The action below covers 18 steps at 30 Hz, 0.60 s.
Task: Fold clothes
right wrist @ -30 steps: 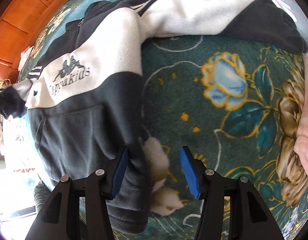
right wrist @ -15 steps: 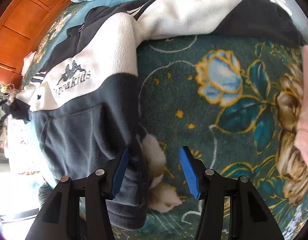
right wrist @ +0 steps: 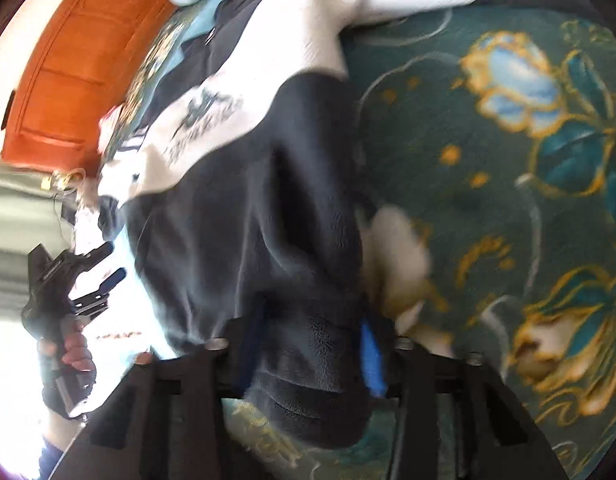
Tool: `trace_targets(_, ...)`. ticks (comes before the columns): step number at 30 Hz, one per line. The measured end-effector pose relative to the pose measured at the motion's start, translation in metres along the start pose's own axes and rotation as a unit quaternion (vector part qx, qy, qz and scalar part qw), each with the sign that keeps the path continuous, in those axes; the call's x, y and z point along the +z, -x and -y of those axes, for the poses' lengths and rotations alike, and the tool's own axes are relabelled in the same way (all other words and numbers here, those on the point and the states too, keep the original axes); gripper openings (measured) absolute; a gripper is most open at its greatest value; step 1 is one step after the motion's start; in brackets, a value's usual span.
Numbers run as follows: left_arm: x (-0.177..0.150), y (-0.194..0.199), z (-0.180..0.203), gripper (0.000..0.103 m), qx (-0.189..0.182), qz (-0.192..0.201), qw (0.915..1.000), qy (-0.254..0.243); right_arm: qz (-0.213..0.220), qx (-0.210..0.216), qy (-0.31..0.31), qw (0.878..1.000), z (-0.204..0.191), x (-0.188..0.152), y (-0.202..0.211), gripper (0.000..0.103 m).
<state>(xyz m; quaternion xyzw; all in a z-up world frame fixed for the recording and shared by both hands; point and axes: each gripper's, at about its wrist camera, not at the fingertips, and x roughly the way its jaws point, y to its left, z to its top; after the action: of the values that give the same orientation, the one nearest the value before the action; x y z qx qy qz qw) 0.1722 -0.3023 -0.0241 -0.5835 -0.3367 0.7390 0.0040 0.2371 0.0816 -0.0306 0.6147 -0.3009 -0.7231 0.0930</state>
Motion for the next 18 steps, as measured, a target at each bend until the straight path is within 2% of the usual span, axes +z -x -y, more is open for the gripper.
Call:
trace_targets(2, -0.004, 0.007, -0.006, 0.061, -0.004, 0.006, 0.9999, 0.009, 0.002, 0.010, 0.000, 1.000, -0.003, -0.002, 0.003, 0.017)
trace_targets(5, -0.010, 0.015, -0.015, 0.061, -0.008, 0.015, 0.9996, 0.020, 0.008, 0.074, 0.000, 0.997, -0.010, 0.003, 0.017, 0.014)
trace_targets(8, -0.015, 0.022, -0.019, 0.061, -0.011, 0.020, 0.9994, 0.024, 0.062, 0.125, -0.016, 0.990, -0.013, 0.034, 0.042, 0.014)
trace_targets(12, -0.020, 0.021, -0.012, 0.061, -0.014, 0.018, 0.9997, 0.013, 0.131, 0.186, -0.038, 0.973, -0.017, 0.075, 0.073, 0.014)
trace_targets(18, -0.025, -0.007, 0.019, 0.061, -0.007, -0.013, 0.9992, -0.036, 0.160, 0.154, -0.077, 0.972, 0.001, 0.114, 0.081, 0.014)
